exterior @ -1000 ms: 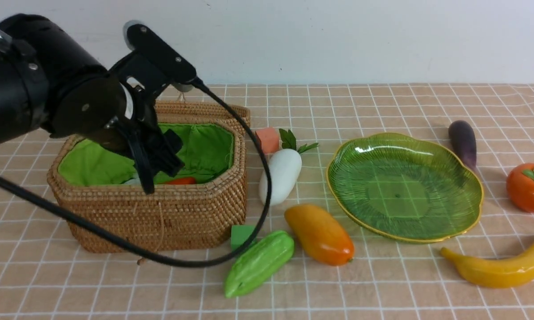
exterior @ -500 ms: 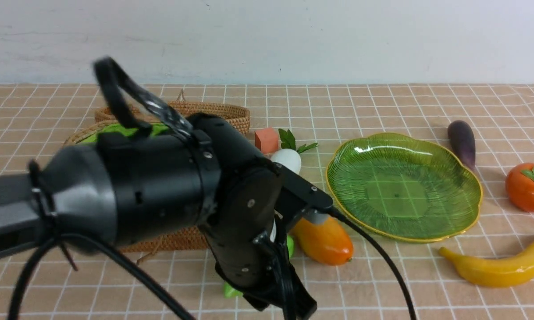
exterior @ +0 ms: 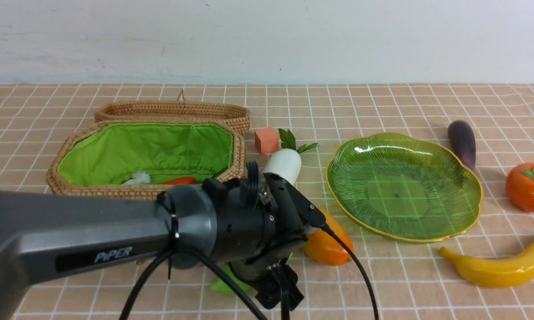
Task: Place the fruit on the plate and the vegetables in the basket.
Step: Take a chayote with your left arm and place it on the basket on the left.
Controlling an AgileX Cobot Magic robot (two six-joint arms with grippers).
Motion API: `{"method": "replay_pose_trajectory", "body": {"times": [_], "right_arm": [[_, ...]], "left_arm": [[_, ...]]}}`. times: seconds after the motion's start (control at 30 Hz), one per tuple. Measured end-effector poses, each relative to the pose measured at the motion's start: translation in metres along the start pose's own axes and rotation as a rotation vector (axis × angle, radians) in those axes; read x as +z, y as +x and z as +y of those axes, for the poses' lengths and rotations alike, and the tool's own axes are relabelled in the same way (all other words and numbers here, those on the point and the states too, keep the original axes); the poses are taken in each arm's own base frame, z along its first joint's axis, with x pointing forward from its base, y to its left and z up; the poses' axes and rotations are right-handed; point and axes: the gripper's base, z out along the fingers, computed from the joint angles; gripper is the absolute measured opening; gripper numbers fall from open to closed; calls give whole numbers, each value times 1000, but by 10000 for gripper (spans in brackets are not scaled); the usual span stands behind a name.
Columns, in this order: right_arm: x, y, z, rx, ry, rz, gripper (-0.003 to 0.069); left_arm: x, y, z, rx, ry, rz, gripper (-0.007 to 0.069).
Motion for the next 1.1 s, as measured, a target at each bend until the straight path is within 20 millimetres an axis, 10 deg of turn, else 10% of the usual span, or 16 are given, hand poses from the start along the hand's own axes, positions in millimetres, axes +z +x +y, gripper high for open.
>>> {"method": "replay_pose_trajectory", "body": {"times": [0.6, 0.93, 1.1], "right_arm": [[0, 0, 0, 0, -1, 1, 235], [0, -5, 0, 1, 5, -53, 235], [-1, -9, -1, 3, 12, -105, 235]], "left_arm": [[0, 3, -6, -9, -9, 74, 445], [-135, 13, 20, 216, 13, -129, 445], [-170, 18, 113, 267, -154, -355, 445]]}}
